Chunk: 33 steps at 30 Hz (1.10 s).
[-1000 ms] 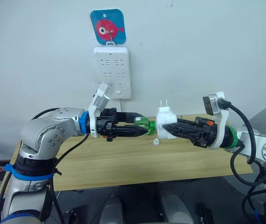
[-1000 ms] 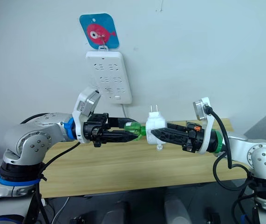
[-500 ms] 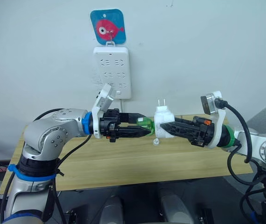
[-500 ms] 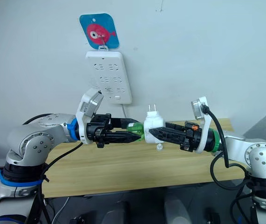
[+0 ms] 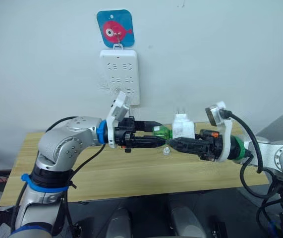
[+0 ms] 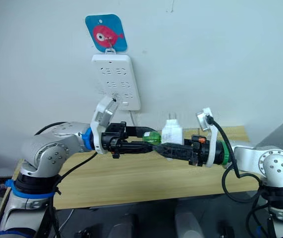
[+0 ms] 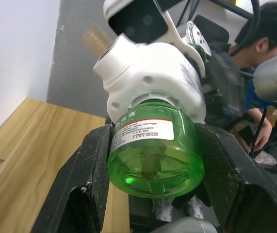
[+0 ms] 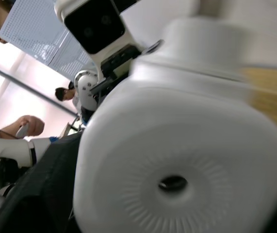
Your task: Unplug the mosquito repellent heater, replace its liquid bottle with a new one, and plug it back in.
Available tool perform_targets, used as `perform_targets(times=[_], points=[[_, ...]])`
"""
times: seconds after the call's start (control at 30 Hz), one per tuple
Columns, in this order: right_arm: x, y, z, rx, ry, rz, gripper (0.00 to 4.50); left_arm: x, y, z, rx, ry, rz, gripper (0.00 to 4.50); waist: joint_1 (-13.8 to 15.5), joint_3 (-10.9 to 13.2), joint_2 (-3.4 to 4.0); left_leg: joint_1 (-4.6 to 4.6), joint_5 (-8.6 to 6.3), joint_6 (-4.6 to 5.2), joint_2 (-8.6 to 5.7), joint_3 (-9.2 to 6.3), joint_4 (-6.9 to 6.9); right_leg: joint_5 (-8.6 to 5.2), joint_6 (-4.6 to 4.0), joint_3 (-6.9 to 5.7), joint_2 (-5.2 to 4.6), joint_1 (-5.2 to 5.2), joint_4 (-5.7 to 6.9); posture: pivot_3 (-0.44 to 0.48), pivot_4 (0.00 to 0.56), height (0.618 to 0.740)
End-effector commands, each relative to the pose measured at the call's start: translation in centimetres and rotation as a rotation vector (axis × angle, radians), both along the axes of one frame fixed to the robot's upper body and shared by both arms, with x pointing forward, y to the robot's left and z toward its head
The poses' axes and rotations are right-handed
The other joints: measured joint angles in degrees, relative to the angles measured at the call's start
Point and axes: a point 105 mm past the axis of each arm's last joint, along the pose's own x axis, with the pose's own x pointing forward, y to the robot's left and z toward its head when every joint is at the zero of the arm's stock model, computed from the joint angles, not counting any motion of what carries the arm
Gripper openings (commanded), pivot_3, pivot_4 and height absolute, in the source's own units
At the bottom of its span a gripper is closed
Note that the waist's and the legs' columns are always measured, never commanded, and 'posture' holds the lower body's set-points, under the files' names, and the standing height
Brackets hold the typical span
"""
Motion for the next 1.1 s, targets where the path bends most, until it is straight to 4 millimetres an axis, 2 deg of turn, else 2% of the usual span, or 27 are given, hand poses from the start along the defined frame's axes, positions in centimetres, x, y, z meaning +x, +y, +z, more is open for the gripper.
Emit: perform_targets(times=[0.03, 0.2, 0.33, 0.4, 0.43, 0.53, 0.63, 0.77, 0.8, 0.93, 1.1], points=[[-0.6, -0.1, 1.0, 0.011, -0.035, 0.014, 4.5, 0.7, 0.4, 1.2, -0.048, -0.038, 0.048, 2.32, 0.0, 0.0, 0.0, 0.01, 0.0, 0.0, 0.0, 0.0, 0.0, 0.0, 0.0, 0.0, 0.0, 0.0, 0.0, -0.112, 0.153, 0.725], [-1.2, -0.2, 0.7, -0.044, -0.098, 0.013, 4.5, 1.8, 0.2, 1.8, -0.111, -0.019, 0.102, 2.32, 0.0, 0.0, 0.0, 0.0, 0.0, 0.0, -0.01, 0.0, 0.0, 0.0, 0.0, 0.0, 0.0, 0.0, 0.0, -0.12, 0.154, 0.725], [-2.4, -0.6, -0.9, -0.166, -0.189, 0.05, 4.5, 2.4, 0.3, 1.9, -0.138, 0.006, 0.132, 2.32, 0.2, 0.0, -0.02, -0.02, 0.0, 0.0, -0.01, -0.03, 0.01, 0.0, 0.0, -0.04, -0.01, 0.0, -0.01, -0.124, 0.153, 0.725], [-2.2, -1.6, -1.5, -0.217, -0.245, 0.019, 4.15, 2.4, 0.7, 2.0, -0.138, 0.043, 0.118, 2.32, 0.3, 0.0, -0.02, 0.0, 0.0, 0.0, -0.01, -0.01, 0.02, 0.0, 0.01, -0.02, -0.01, 0.0, 0.0, -0.134, 0.153, 0.725], [-2.1, -2.1, -1.8, -0.247, -0.271, 0.011, 3.95, 2.2, 0.9, 2.0, -0.131, 0.057, 0.107, 2.32, 0.3, 0.0, -0.02, 0.0, 0.0, -0.01, -0.01, -0.02, 0.03, 0.0, 0.01, -0.03, -0.01, 0.0, 0.0, -0.137, 0.155, 0.725], [-1.5, -3.8, -2.1, -0.344, -0.36, 0.002, 2.85, 1.6, 1.5, 1.9, -0.099, 0.105, 0.056, 2.32, 0.3, 0.0, -0.02, 0.01, 0.0, 0.0, -0.03, 0.0, 0.04, 0.0, 0.01, -0.01, 0.0, 0.0, 0.0, -0.146, 0.155, 0.725], [-0.2, -5.2, -2.1, -0.393, -0.422, -0.035, 1.73, 0.7, 1.8, 1.9, -0.077, 0.152, -0.01, 2.32, -0.1, 0.0, -0.03, 0.05, 0.0, 0.0, -0.01, -0.01, 0.03, 0.0, 0.01, -0.03, 0.01, 0.01, 0.0, -0.155, 0.153, 0.725], [3.3, -6.6, -1.6, -0.466, -0.56, -0.122, 0.2, -0.6, 2.0, 1.9, -0.039, 0.218, -0.104, 2.32, -0.5, 0.0, -0.02, 0.05, 0.0, -0.01, -0.02, 0.02, 0.04, 0.0, 0.01, 0.0, 0.0, 0.03, 0.0, -0.162, 0.151, 0.725], [3.9, -6.5, -1.5, -0.467, -0.584, -0.123, 0.0, -0.9, 2.0, 1.9, -0.032, 0.228, -0.12, 2.32, -0.6, 0.0, -0.03, 0.06, 0.0, -0.01, -0.02, 0.02, 0.04, 0.0, 0.01, 0.0, 0.0, 0.03, 0.0, -0.162, 0.151, 0.725], [4.7, -5.1, -0.8, -0.422, -0.635, -0.086, 0.0, -1.5, 2.1, 1.7, 0.002, 0.247, -0.157, 2.32, -1.0, 0.0, -0.02, 0.08, 0.01, -0.02, 0.0, -0.01, 0.0, 0.0, 0.01, -0.03, 0.02, 0.03, 0.02, -0.159, 0.15, 0.725], [2.8, -2.4, -0.3, -0.329, -0.629, 0.038, 0.0, -0.9, 2.1, 1.8, -0.006, 0.234, -0.138, 2.32, -1.0, 0.0, -0.02, 0.02, 0.11, -0.2, -0.01, 0.0, 0.02, 0.0, 0.0, -0.07, -0.06, 0.03, -0.01, -0.157, 0.151, 0.725]])
